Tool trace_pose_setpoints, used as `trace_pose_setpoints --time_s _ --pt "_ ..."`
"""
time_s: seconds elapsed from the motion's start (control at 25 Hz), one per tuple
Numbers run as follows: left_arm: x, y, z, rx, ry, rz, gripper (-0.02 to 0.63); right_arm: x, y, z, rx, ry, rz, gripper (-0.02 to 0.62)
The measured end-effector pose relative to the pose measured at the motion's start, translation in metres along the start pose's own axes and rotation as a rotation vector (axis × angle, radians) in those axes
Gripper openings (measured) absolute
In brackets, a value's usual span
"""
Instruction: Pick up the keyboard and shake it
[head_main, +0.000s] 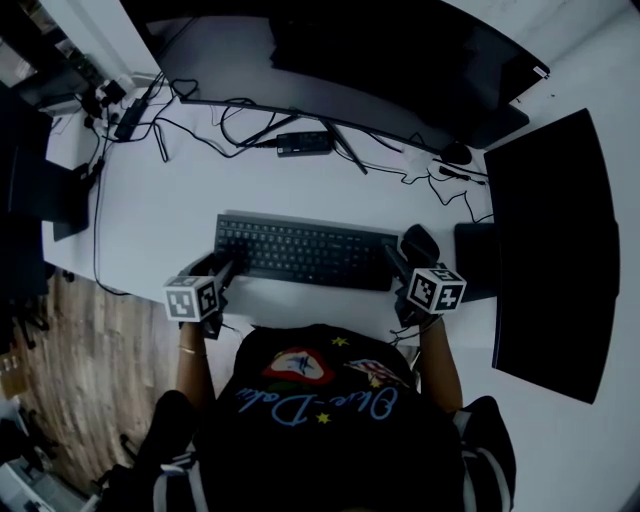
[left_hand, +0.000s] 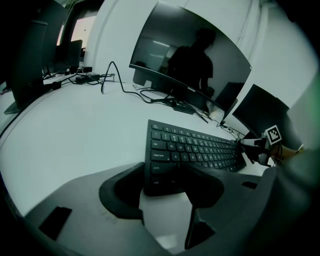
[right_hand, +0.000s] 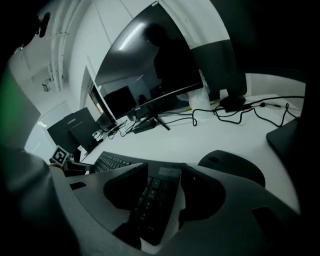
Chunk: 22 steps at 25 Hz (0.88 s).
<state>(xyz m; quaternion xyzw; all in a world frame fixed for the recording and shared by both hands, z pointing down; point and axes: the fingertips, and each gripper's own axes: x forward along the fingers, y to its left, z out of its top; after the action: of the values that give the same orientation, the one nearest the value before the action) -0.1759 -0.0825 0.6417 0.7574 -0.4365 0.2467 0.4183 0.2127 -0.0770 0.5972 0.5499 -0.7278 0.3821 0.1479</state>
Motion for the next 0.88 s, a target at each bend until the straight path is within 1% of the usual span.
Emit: trace_pose_setpoints --time_s 0.2,0.32,0.44,0.6,0.68,0.8,0.88 --pt "0.0 0.002 0.0 -0.015 0.003 0.018 0.207 0.014 -0.006 -0.006 0.063 0.037 0.036 0.197" --pt "-0.003 0.002 0.007 0.0 -0.009 0.035 0.207 0.02 -0.007 -0.009 0.082 0.058 0.054 0.198" --pt "-0.004 0.001 0.009 0.003 -0.017 0.044 0.207 0.025 -0.008 -0.012 0.079 0.081 0.068 0.201" --pt "-0.004 0.003 0.007 -0.001 -0.008 0.045 0.207 0.034 -0.008 -0.012 0.05 0.105 0.065 0.201" --pt "-0.001 0.005 0.004 -0.004 -0.011 0.042 0.211 0.034 -0.009 -0.011 0.046 0.107 0.058 0.206" --pt "-0.004 0.007 0.009 -0.002 -0.027 0.085 0.21 0.032 -0.009 -0.007 0.064 0.094 0.059 0.19" --pt "-0.003 0.006 0.008 0.007 -0.03 0.092 0.21 0.031 -0.007 -0.004 0.087 0.076 0.061 0.182"
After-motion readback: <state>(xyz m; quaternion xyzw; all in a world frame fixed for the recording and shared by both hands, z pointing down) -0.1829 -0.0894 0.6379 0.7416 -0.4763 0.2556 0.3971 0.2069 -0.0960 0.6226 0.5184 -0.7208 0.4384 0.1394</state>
